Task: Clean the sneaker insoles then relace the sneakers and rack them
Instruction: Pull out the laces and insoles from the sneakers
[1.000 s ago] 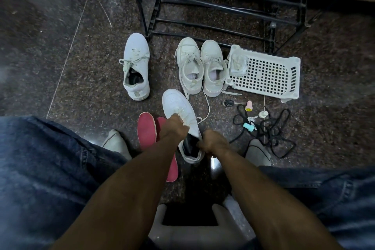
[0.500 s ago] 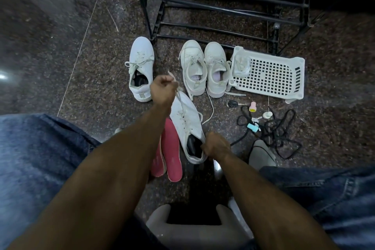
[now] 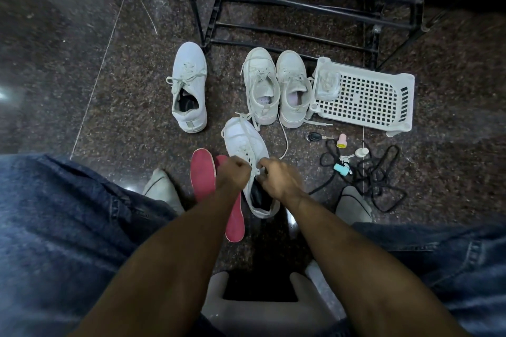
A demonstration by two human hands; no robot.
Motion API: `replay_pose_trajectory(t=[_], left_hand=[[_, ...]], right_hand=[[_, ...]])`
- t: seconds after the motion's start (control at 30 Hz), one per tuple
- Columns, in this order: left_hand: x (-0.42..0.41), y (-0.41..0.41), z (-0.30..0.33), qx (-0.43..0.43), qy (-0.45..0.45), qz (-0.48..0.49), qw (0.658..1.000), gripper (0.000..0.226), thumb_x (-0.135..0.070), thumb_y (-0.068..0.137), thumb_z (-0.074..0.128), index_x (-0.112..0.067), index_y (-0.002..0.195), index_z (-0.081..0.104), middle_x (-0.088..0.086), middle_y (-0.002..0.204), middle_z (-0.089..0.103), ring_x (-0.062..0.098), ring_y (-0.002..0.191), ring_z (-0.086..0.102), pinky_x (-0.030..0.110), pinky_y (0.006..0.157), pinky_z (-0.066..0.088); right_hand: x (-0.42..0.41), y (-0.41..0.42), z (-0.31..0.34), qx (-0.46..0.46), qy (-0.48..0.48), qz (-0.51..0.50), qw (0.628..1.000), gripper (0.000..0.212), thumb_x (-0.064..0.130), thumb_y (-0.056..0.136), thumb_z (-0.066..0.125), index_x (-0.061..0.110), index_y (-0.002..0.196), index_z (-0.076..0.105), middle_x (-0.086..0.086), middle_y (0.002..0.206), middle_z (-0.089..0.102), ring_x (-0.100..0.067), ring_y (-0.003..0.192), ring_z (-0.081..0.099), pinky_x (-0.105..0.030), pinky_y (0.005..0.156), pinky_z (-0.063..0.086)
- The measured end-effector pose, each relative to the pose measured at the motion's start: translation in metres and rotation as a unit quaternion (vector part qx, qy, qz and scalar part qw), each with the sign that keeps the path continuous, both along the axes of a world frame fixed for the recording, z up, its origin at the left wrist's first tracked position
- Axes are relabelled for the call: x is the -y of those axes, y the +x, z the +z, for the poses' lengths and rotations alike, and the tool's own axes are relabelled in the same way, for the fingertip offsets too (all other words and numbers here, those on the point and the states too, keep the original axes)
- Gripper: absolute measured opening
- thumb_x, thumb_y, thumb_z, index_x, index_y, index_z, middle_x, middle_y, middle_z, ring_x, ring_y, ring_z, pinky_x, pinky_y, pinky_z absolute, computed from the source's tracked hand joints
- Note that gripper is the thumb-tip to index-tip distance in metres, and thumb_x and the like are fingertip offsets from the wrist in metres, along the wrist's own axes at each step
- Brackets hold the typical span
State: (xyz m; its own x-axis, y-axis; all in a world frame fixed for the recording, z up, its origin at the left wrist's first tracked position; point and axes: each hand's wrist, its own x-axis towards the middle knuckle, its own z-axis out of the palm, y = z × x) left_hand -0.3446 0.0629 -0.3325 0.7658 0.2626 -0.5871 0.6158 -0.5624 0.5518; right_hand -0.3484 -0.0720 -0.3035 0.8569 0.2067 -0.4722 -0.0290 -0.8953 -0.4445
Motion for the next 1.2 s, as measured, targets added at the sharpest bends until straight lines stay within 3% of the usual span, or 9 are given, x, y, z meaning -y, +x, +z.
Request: replay_pose_trajectory(t=[0.13,0.27,0.4,0.53,0.67,0.77,0.9,1.07,1.2], left_hand=[[0.008,-0.027,0.008,0.013,-0.036,0.0,0.999,0.016,-0.006,0.077,0.062,-0.022,0.079,0.062,-0.004,0.084,0.065,0.015,0.081,0.058,0.021,0.068,0.038],[0.004,-0.024,0.013,0.033,-0.015,-0.068,0.997,0.019,-0.005,0.078,0.061,-0.023,0.072,0.056,-0.005,0.077,0.059,0.016,0.074,0.056,0.02,0.054,0.03],[0.002,-0.022,0.01,0.017,0.052,-0.134,0.989,0.021,-0.015,0.081,0.056,-0.03,0.068,0.05,-0.004,0.086,0.058,0.016,0.076,0.053,0.026,0.063,0.036],[0.002,-0.021,0.009,0.023,0.063,-0.136,0.988,0.011,-0.016,0.089,0.051,-0.02,0.089,0.062,-0.001,0.096,0.059,0.02,0.083,0.056,0.033,0.073,0.046],[-0.001,-0.003,0.008,-0.054,-0.089,0.127,0.987,0.018,-0.015,0.087,0.048,-0.001,0.084,0.06,0.012,0.082,0.065,0.027,0.075,0.06,0.035,0.066,0.051],[-0.005,0.018,0.025,-0.073,-0.268,0.35,0.895,0.017,-0.006,0.088,0.045,-0.005,0.071,0.048,0.007,0.064,0.047,0.021,0.054,0.047,0.025,0.051,0.037],[-0.022,0.046,0.052,0.04,-0.282,0.419,0.862,0.016,-0.015,0.08,0.047,-0.005,0.068,0.053,0.005,0.056,0.05,0.017,0.041,0.049,0.023,0.046,0.033],[-0.043,0.082,0.077,0.124,-0.235,0.503,0.822,0.021,-0.016,0.08,0.055,-0.007,0.061,0.052,-0.003,0.032,0.045,0.017,0.036,0.047,0.022,0.041,0.031],[-0.047,0.093,0.086,0.157,-0.223,0.502,0.821,0.019,-0.016,0.083,0.056,-0.002,0.07,0.058,0.004,0.043,0.049,0.016,0.033,0.046,0.021,0.039,0.031]], right_hand=[[-0.002,-0.003,-0.004,0.037,-0.007,0.011,0.999,0.019,0.02,0.091,0.056,0.024,0.106,0.067,-0.003,0.111,0.059,-0.031,0.096,0.062,-0.035,0.079,0.046],[-0.003,-0.001,-0.005,0.033,0.005,0.032,0.999,0.015,0.015,0.088,0.055,0.024,0.094,0.066,0.0,0.104,0.059,-0.028,0.093,0.061,-0.036,0.074,0.046],[0.003,0.014,-0.003,-0.075,0.026,0.064,0.995,0.015,0.015,0.087,0.05,0.03,0.085,0.053,0.0,0.096,0.064,-0.027,0.089,0.059,-0.035,0.071,0.046],[0.0,0.033,0.006,-0.197,0.047,0.061,0.977,0.026,0.007,0.085,0.046,0.029,0.077,0.054,-0.002,0.083,0.059,-0.025,0.074,0.058,-0.034,0.063,0.049],[-0.001,0.038,0.019,-0.316,0.042,0.043,0.947,0.02,0.001,0.084,0.045,0.014,0.089,0.06,-0.01,0.073,0.057,-0.024,0.058,0.056,-0.041,0.06,0.057],[0.014,0.036,0.023,-0.358,0.088,-0.024,0.929,0.011,0.009,0.085,0.054,0.004,0.09,0.062,-0.011,0.07,0.059,-0.023,0.054,0.057,-0.05,0.071,0.057],[0.045,0.054,0.036,-0.295,0.217,-0.185,0.912,0.008,0.01,0.09,0.06,0.005,0.084,0.062,-0.006,0.056,0.052,-0.014,0.039,0.044,-0.046,0.064,0.06],[0.074,0.083,0.054,-0.129,0.244,-0.376,0.885,0.015,0.018,0.09,0.065,0.005,0.081,0.062,-0.008,0.052,0.049,-0.01,0.029,0.036,-0.037,0.052,0.06],[0.073,0.09,0.052,-0.065,0.264,-0.444,0.854,0.018,0.022,0.093,0.061,0.005,0.089,0.057,-0.009,0.051,0.054,-0.012,0.03,0.04,-0.037,0.054,0.057]])
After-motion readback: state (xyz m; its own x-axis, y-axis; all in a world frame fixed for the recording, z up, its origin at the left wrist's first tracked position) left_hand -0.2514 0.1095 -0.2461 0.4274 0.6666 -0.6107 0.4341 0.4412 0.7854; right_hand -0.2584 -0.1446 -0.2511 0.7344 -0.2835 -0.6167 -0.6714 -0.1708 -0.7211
